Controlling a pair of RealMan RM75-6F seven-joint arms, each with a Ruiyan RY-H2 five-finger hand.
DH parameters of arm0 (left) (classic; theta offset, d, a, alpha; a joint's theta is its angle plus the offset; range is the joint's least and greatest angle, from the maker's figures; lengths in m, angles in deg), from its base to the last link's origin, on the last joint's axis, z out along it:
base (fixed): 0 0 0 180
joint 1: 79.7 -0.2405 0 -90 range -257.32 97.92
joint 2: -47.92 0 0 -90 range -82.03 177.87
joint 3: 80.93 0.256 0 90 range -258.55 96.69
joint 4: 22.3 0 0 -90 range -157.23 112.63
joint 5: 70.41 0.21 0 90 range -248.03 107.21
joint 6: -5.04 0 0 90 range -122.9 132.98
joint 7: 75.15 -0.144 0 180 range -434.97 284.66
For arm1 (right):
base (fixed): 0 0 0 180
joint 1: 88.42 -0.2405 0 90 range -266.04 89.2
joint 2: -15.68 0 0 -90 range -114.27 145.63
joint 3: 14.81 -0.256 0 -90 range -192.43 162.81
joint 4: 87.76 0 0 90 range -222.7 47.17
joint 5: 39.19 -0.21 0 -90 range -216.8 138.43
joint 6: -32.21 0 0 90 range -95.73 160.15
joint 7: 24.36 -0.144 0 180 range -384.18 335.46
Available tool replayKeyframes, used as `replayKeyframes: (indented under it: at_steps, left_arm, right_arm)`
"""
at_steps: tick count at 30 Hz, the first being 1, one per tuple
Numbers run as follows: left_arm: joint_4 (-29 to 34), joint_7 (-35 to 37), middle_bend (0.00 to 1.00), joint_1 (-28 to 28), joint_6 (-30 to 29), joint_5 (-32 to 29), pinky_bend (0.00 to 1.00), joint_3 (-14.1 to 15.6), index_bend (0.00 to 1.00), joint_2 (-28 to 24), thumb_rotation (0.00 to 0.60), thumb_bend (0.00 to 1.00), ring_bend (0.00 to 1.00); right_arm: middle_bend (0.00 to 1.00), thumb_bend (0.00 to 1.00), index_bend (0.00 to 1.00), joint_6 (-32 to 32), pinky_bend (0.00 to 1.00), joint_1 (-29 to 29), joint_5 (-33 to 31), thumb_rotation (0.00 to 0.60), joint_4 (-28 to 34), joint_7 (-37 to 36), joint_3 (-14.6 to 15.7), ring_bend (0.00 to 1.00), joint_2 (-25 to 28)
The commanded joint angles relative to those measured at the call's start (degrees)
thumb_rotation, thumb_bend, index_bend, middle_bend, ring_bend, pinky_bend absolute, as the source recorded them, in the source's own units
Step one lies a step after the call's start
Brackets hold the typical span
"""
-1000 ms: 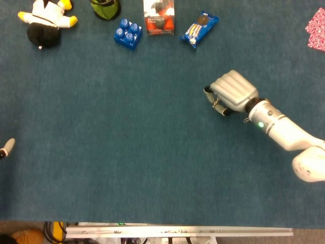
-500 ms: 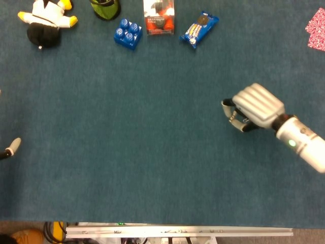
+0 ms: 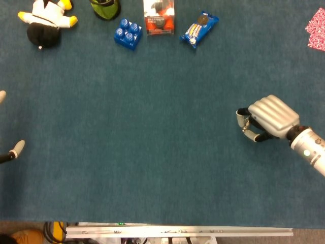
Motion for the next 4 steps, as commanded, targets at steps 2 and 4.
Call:
replayKeyframes:
  at_steps: [2, 4]
  left_arm:
    - [-0.03, -0.02, 0.08, -0.02, 0.04, -0.13, 0.01, 0.0, 0.02, 0.02, 0.6, 0.2, 0.05]
    - [-0.08, -0.02, 0.08, 0.0, 0.15, -0.22, 0.01, 0.0, 0.02, 0.04, 0.6, 0.2, 0.05]
  right_arm:
    - [0.95, 0.37, 0.64, 0.62, 1.0, -0.01, 0.49, 0.6, -0.93, -0.67, -0.07, 0.95, -0.8]
    - [0.96, 0.37, 0.64, 0.86, 1.0, -0.01, 0.59, 0.6, -1.35, -1.05, -0.18, 0.95, -1.18]
